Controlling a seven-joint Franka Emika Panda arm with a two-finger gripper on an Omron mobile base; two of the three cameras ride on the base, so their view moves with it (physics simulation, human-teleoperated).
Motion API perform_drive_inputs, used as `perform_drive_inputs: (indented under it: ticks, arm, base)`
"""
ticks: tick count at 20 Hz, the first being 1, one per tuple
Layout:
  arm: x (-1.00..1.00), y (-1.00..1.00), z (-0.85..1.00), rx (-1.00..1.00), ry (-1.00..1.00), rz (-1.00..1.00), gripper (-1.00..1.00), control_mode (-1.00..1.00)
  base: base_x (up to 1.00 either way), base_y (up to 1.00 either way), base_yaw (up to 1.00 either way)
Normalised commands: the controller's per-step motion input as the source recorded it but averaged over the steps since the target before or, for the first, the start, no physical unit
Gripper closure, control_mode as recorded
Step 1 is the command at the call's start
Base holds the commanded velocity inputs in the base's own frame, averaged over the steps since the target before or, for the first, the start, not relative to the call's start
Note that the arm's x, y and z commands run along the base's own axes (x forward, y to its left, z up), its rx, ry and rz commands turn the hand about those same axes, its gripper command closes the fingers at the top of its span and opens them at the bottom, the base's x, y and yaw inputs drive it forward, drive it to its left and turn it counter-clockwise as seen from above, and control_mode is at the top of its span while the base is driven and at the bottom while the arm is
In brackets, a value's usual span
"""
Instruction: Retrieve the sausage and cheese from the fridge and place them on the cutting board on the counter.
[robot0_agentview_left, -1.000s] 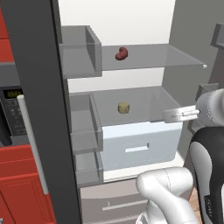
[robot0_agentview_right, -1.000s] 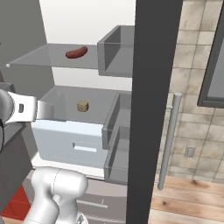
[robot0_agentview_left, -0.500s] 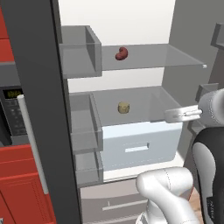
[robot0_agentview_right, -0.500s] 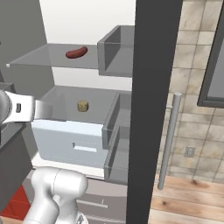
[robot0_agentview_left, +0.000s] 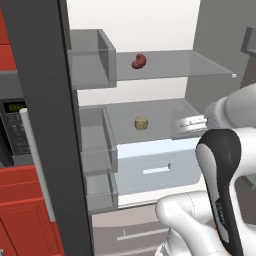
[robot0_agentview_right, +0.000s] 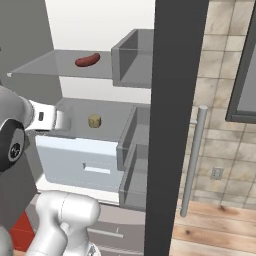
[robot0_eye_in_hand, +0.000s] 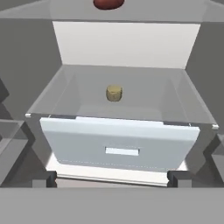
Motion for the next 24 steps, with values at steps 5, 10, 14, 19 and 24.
perform_drive_inputs:
  ticks: [5,10,14,19,24]
  arm:
    - [0.45,0.12,-0.31,0.06,0.0,-0.02,-1.0,-1.0]
    - [0.5,0.03,0.0,0.11,0.0,-0.08,-1.0,-1.0]
    - [0.48,0.01,0.0,0.09,0.05,-0.15,-1.0,-1.0]
    - [0.41,0.06,-0.09,0.0,0.06,-0.18,-1.0,-1.0]
    - [0.3,0.0,-0.22,0.0,0.06,-0.03,-1.0,-1.0]
  base:
    - [0.0,0.0,0.0]
    - [0.0,0.0,0.0]
    - [0.0,0.0,0.0]
    - [0.0,0.0,0.0]
    - [0.0,0.0,0.0]
